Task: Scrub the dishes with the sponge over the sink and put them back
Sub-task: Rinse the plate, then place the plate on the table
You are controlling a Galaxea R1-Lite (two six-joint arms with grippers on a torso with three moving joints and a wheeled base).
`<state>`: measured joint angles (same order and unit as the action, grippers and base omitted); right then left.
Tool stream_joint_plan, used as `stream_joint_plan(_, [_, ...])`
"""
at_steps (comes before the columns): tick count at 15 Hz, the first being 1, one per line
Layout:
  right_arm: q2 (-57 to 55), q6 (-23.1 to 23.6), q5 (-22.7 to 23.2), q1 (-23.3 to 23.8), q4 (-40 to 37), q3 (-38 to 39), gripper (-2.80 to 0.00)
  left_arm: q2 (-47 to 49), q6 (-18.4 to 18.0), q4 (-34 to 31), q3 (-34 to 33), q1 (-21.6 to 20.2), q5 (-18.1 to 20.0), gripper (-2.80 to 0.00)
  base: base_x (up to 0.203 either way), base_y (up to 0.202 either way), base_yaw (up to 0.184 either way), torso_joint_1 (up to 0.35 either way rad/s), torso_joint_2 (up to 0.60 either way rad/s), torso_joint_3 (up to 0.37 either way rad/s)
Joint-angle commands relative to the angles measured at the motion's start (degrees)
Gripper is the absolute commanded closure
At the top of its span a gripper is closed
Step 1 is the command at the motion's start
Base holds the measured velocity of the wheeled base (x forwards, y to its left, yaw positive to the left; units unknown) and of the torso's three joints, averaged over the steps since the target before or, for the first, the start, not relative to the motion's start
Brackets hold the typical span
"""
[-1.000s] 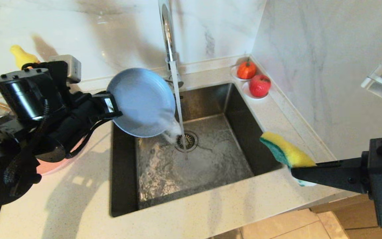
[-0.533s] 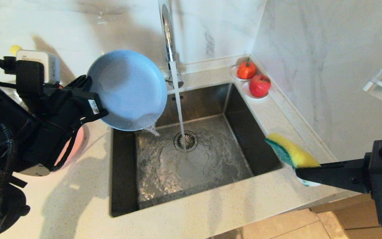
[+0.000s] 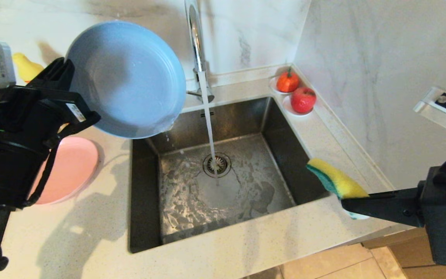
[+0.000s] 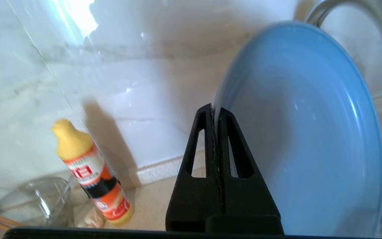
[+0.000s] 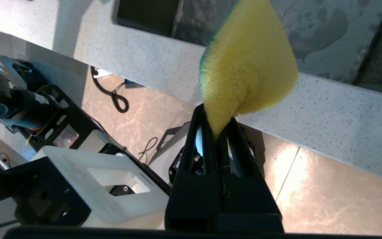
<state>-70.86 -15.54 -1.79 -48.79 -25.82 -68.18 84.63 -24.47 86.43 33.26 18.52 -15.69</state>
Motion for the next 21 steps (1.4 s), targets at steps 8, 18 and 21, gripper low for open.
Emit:
stream_joint_plan(8, [0.9,-0.2,0.0,0.2,0.1,2.1,0.00,-7.7,6.5,-26.9,-1.4,-0.3,-4.4,0.00,0.000,0.000,0.000,0.000,0.00,0.000])
stream_joint_plan(18, [0.4,-0.2,0.0,2.2,0.1,3.4,0.00,-22.5,48.4,-96.4,23.8,-6.3,3.9,0.00,0.000,0.000,0.000,0.000,0.00,0.000])
stream_joint_plan(21, [-0.3,-0.2,0.1,2.8,0.1,4.2,0.00,-23.5,53.1,-97.9,24.8,-14.1,3.8,0.00,0.000,0.000,0.000,0.000,0.00,0.000])
